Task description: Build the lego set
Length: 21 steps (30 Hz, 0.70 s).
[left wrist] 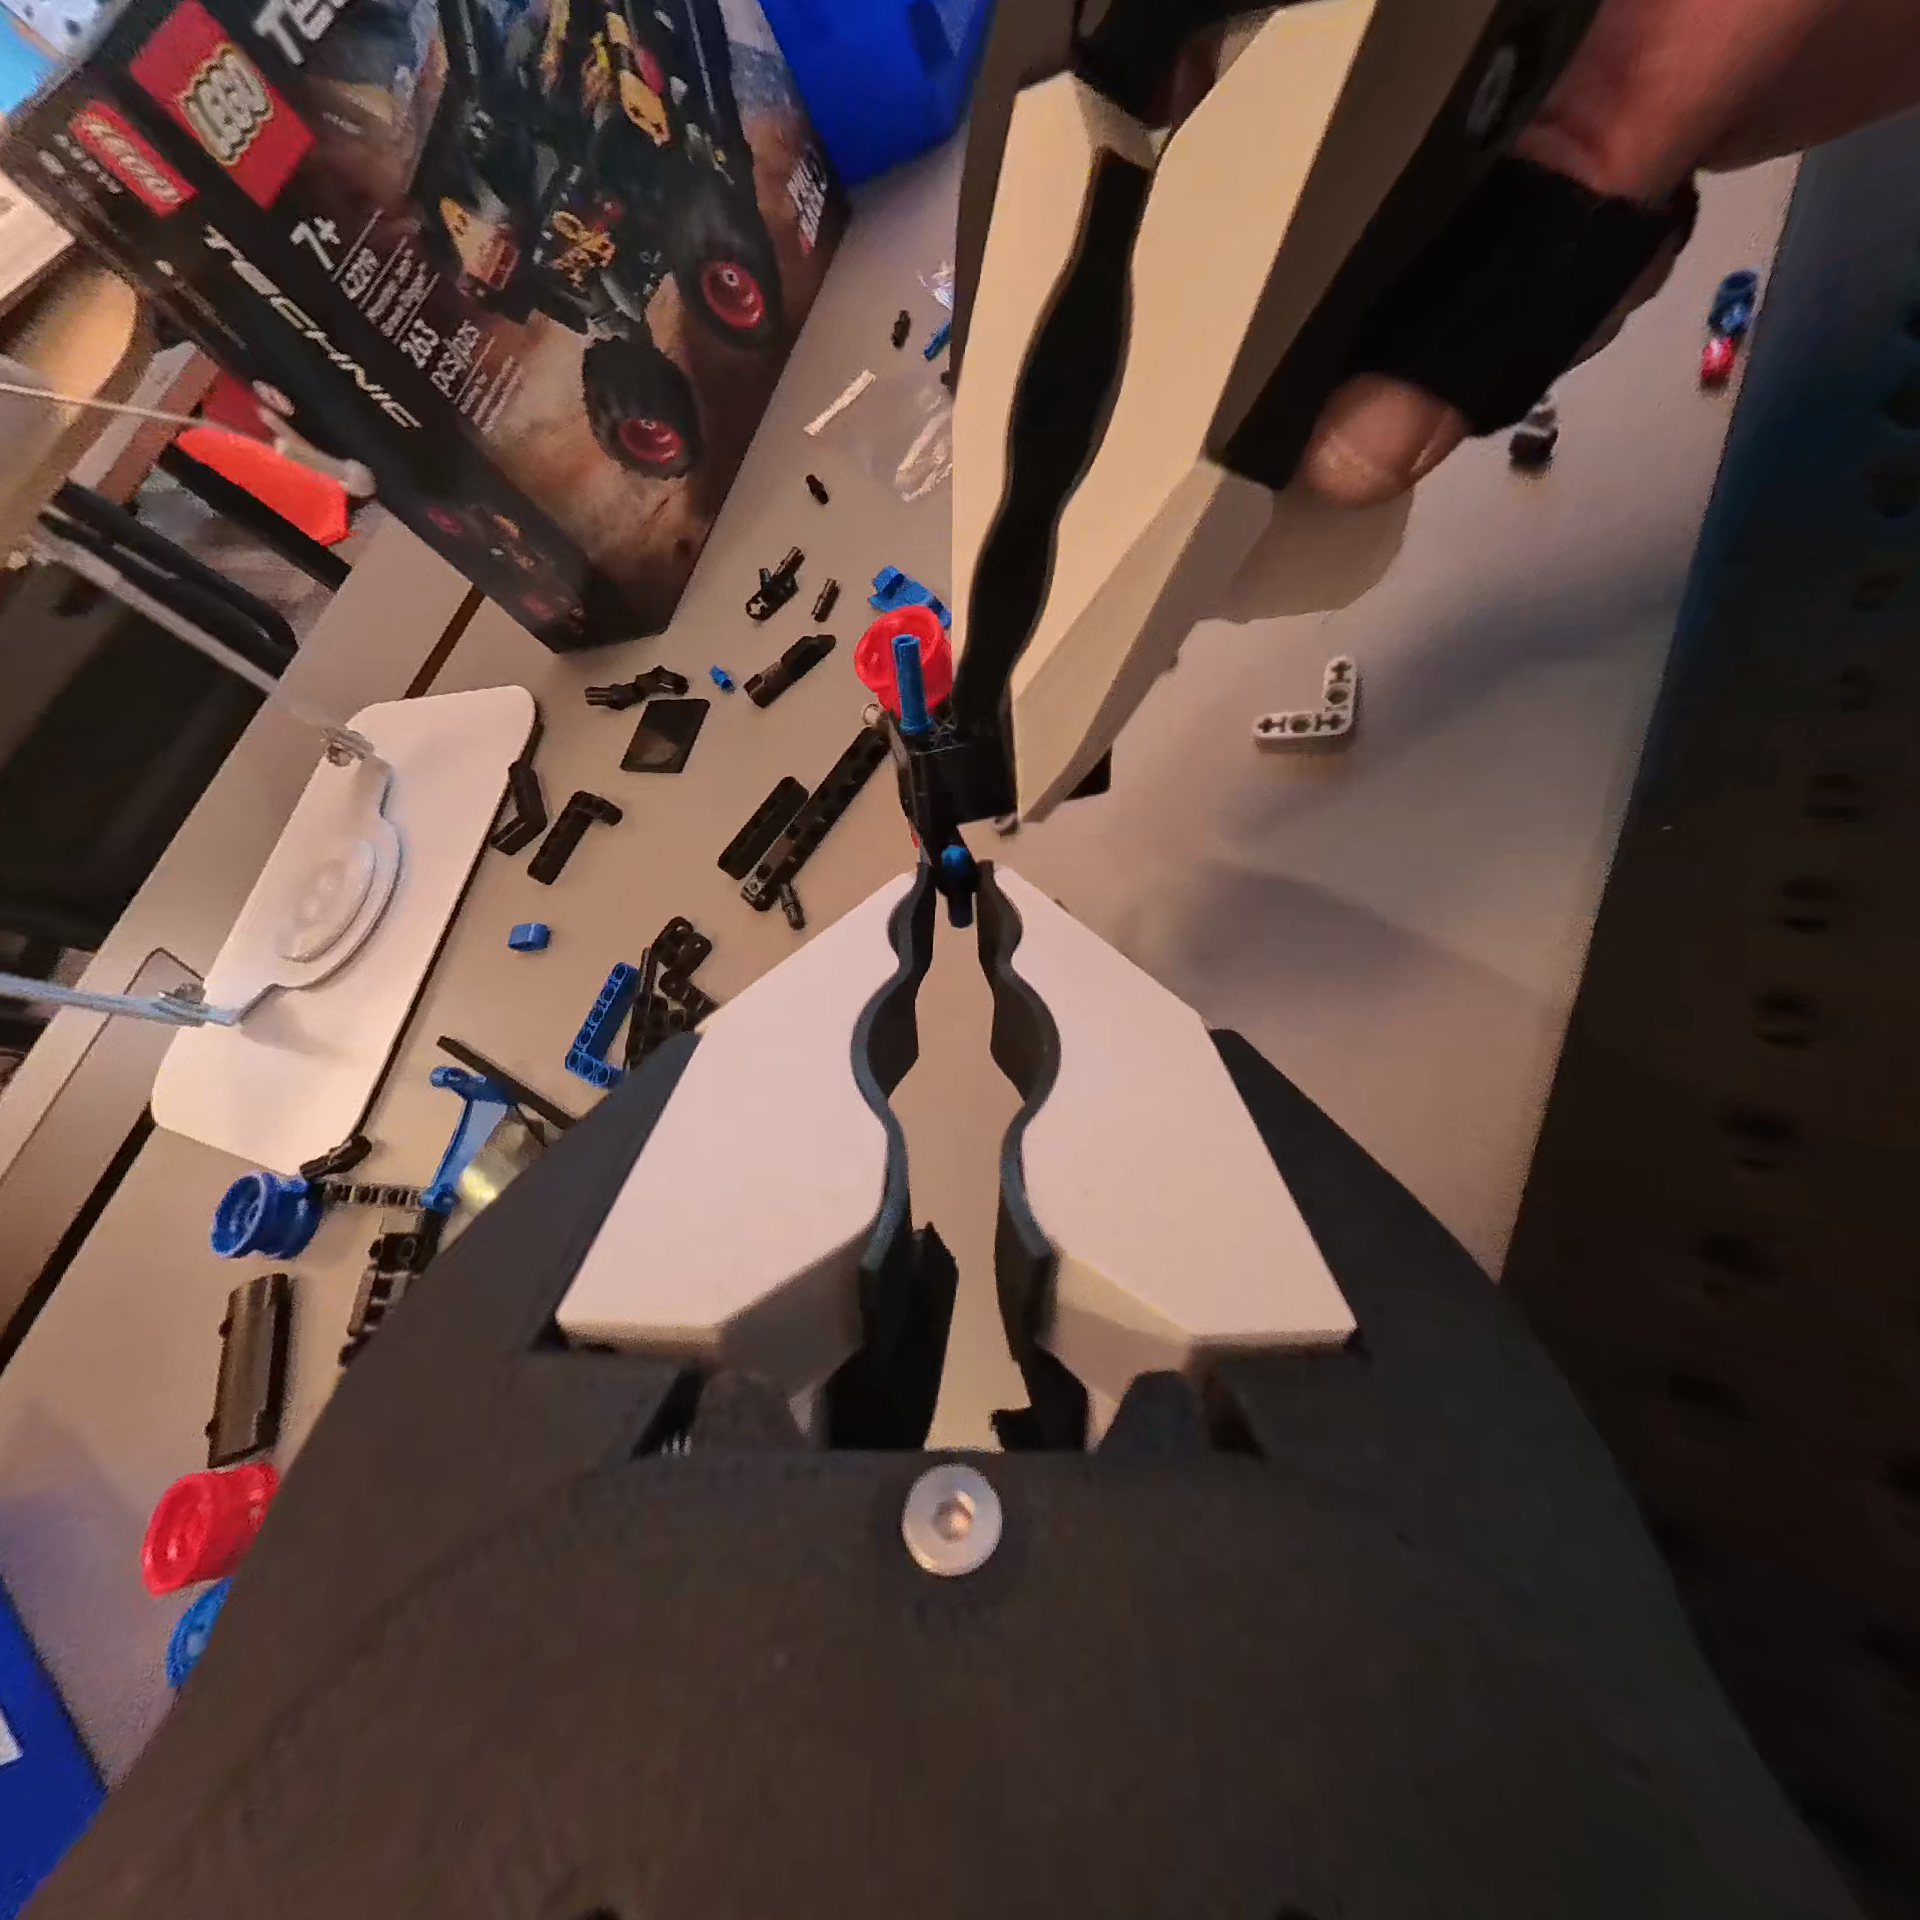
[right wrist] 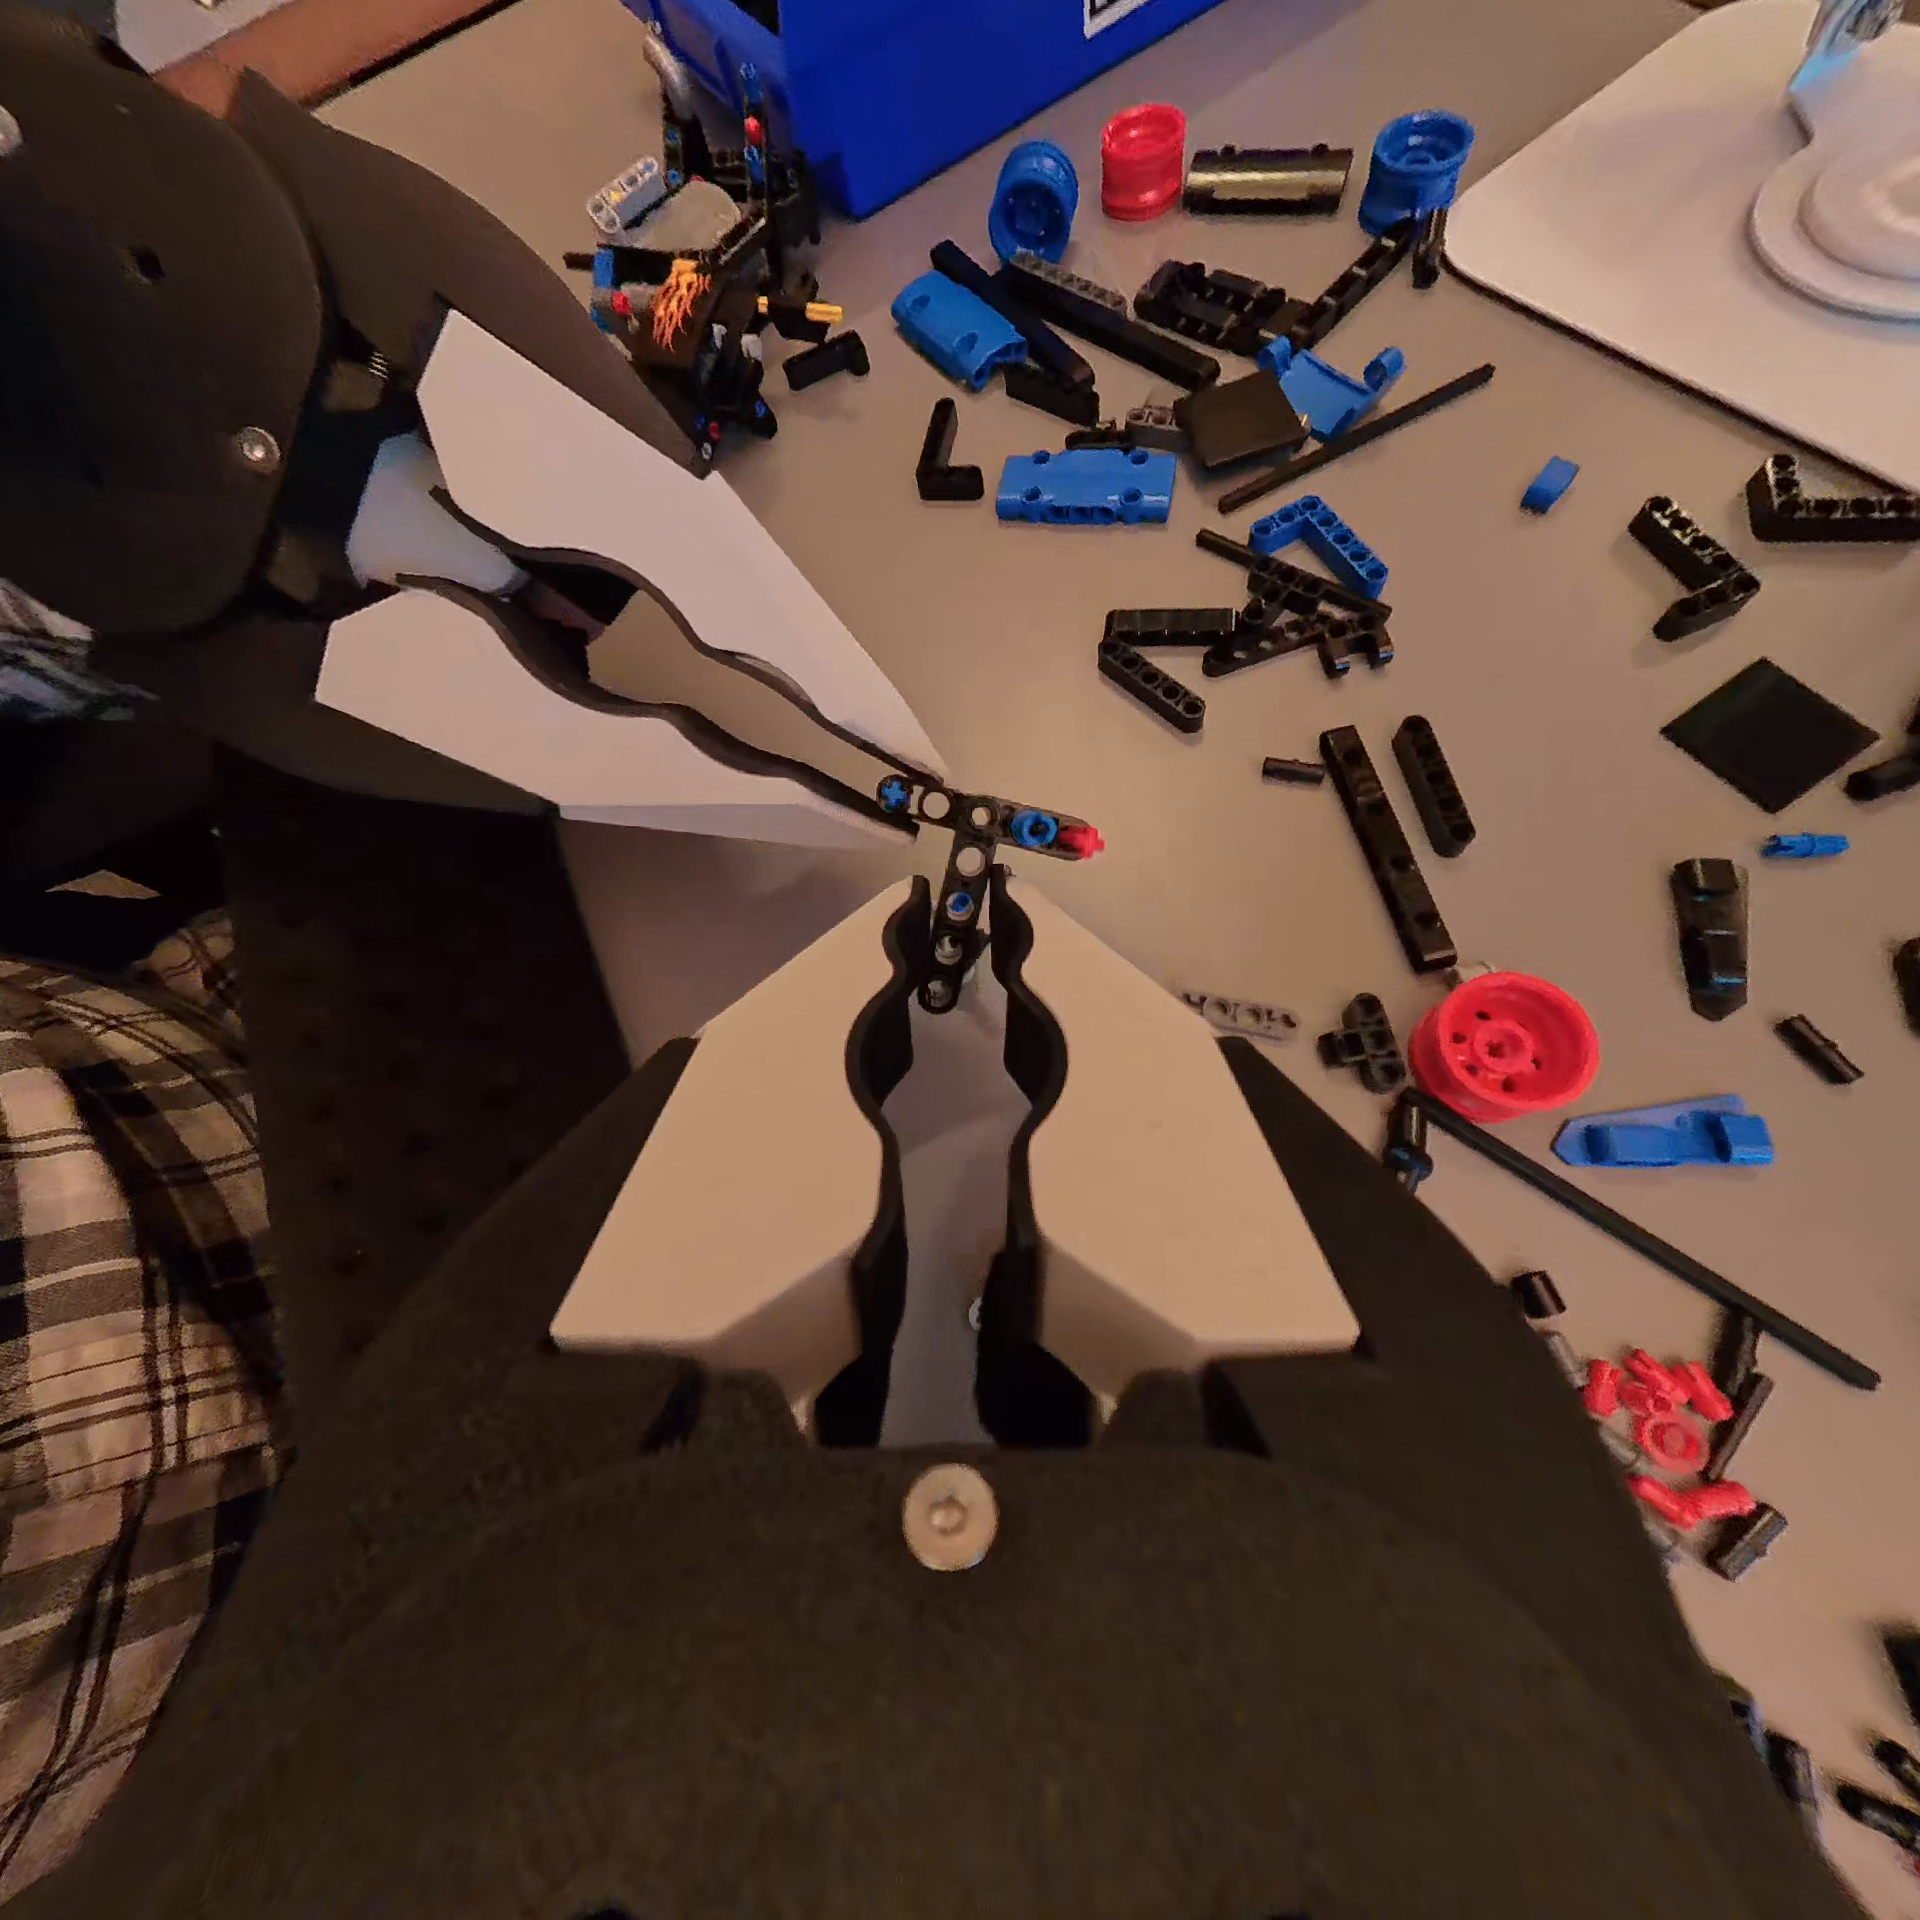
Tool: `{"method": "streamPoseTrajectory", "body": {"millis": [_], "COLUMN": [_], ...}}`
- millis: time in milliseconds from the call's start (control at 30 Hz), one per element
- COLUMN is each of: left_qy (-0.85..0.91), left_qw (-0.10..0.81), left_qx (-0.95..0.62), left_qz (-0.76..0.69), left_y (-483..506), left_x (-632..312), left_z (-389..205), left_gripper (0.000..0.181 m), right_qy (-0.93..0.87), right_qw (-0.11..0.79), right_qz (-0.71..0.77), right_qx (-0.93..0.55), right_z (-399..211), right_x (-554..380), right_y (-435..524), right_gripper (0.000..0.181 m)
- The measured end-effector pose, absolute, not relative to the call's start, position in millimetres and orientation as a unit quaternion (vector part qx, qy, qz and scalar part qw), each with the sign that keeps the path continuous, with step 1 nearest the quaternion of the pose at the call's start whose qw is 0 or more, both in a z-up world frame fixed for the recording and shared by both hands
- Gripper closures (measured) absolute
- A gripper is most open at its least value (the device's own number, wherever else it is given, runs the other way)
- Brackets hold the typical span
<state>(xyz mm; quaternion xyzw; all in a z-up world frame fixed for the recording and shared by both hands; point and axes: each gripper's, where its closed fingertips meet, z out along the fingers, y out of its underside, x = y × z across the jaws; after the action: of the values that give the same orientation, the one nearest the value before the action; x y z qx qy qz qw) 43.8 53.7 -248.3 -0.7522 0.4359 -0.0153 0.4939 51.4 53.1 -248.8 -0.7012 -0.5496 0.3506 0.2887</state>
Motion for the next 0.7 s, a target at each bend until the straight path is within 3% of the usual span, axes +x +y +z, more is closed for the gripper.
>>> {"method": "streamPoseTrajectory", "body": {"millis": [233, 700], "left_qy": [0.394, 0.421], "left_qw": [0.493, 0.384], "left_qx": [-0.773, -0.8], "left_qz": [-0.067, -0.19], "left_y": [52.8, 35.5], "left_x": [39.6, 44.1], "left_z": [-250.5, -287.0], "left_gripper": [0.175, 0.159], "right_qy": [-0.541, -0.587], "right_qw": [0.281, 0.186], "right_qz": [0.385, 0.333], "right_qx": [-0.693, -0.714], "right_z": [-244.1, -280.5], "right_x": [47.4, 48.4], "right_y": [54.1, 56.3], "right_gripper": [0.174, 0.176]}}
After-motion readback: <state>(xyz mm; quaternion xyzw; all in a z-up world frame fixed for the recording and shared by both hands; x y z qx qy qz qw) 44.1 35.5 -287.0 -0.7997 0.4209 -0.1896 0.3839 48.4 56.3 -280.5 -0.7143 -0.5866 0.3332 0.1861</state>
